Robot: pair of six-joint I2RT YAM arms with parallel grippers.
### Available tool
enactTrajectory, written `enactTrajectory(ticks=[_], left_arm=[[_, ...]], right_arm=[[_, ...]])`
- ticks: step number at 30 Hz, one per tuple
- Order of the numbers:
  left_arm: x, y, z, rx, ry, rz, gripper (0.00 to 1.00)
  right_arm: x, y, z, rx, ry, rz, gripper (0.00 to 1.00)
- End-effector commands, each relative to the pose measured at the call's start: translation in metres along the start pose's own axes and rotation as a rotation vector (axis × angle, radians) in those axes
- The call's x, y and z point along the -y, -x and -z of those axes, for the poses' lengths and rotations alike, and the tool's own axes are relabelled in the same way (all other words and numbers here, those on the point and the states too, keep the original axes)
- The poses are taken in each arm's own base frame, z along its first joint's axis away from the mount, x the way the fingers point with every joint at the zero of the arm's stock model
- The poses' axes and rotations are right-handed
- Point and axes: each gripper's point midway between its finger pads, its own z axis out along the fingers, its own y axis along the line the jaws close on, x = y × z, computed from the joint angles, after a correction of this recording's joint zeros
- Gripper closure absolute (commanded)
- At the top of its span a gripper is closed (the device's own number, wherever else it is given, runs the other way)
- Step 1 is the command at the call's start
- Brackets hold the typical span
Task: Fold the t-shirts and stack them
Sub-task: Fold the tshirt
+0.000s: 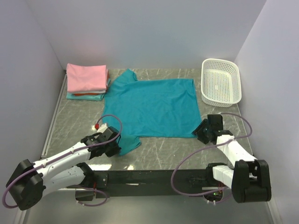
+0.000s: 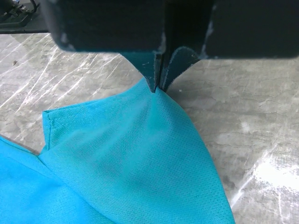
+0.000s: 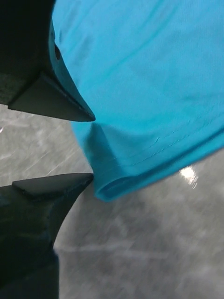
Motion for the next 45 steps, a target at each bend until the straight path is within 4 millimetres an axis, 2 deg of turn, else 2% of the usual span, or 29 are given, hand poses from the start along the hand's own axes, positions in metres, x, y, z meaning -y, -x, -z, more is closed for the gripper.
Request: enactTrajectory(ticks=[1,2,4,5,8,13,16,19,22,24,28,34,39,40,45], left_arm=[[0.0,0.004,0.0,0.025,-0.009,-0.006,0.99],[-0.001,0.004,-0.001,0.027,-0.003,0.003,0.99],[0.0,0.004,0.0,0.024,-0.002,0.006,0.99],[0.002,0.004,0.0,0.022,-0.007,0.009,0.99],[0.007,0.005,0.001,0.025,-0.03,0.004,0.99],[0.013,0.008,0.004,0.026,-0.033,-0.011,0.99],[0.023,0.012,0.007,0.032,-0.064,-0.023,0.99],[0.034,0.019,0.011,0.05,-0.09,-0.04,0.99],[0.038,0.034,0.01,0.068,-0.07,-0.048,0.99],[0.047,0.045,0.009,0.063,-0.087,-0.037,0.99],[0.075,0.065,0.015,0.077,-0.159,-0.074,0.99],[0.106,0.095,0.022,0.091,-0.229,-0.109,0.99],[0.112,0.122,0.016,0.108,-0.216,-0.098,0.99],[0.118,0.126,0.019,0.103,-0.236,-0.104,0.99],[0.126,0.15,0.016,0.123,-0.24,-0.094,0.99]], right_arm=[[-0.009,0.0,-0.01,-0.025,0.04,0.004,0.46],[-0.01,-0.002,-0.011,-0.037,0.042,0.005,0.54],[-0.009,-0.005,-0.014,-0.053,0.043,0.007,0.62],[-0.009,-0.006,-0.014,-0.058,0.048,0.007,0.71],[-0.008,-0.005,-0.01,-0.056,0.038,0.018,0.79],[-0.006,0.0,0.0,-0.026,0.027,0.046,0.79],[-0.011,0.003,0.008,-0.018,0.051,0.074,0.85],[-0.022,0.011,0.015,-0.004,0.086,0.095,0.86],[-0.036,0.016,0.02,-0.001,0.139,0.111,0.86],[-0.043,0.02,0.022,-0.006,0.149,0.117,0.86],[-0.054,0.028,0.025,-0.013,0.161,0.131,0.87],[-0.07,0.04,0.025,-0.035,0.163,0.154,0.87],[-0.082,0.056,0.027,-0.025,0.152,0.17,0.87],[-0.086,0.061,0.026,-0.022,0.154,0.173,0.87],[-0.095,0.069,0.024,-0.034,0.154,0.189,0.87]])
